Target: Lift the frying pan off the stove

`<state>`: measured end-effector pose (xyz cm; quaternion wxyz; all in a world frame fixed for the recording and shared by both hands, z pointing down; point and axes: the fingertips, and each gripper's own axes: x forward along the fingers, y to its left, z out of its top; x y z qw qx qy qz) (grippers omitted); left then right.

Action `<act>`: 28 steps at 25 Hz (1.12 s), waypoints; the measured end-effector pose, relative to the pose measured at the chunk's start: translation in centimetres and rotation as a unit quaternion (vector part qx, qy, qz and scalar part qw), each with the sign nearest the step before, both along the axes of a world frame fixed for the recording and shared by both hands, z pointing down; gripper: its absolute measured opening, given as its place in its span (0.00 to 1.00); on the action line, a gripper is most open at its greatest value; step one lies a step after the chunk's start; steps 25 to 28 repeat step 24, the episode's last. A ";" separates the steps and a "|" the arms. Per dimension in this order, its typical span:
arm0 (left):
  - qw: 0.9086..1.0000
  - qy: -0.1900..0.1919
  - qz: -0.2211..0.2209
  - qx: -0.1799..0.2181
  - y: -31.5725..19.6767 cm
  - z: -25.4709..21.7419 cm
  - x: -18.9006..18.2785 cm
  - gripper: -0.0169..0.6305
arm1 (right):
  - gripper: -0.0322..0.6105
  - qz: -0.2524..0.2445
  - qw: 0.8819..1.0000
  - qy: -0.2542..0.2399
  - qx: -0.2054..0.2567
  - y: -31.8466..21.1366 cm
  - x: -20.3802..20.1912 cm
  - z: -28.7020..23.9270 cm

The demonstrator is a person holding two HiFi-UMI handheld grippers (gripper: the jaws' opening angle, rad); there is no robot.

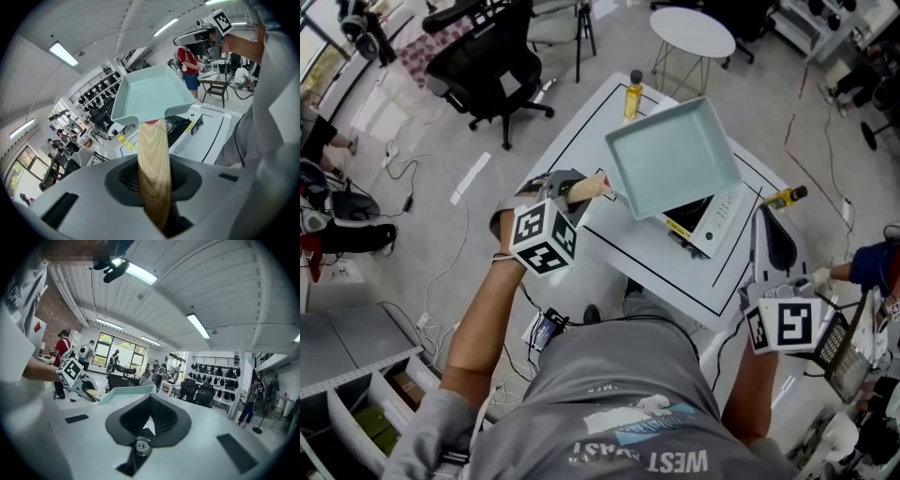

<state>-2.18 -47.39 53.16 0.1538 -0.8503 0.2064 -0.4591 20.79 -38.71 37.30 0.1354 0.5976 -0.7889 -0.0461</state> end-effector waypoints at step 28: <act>1.000 -0.008 0.002 0.000 0.2 0.7 -0.3 0.15 | 0.06 -0.001 1.000 0.000 0.003 0.2 -0.3 -0.2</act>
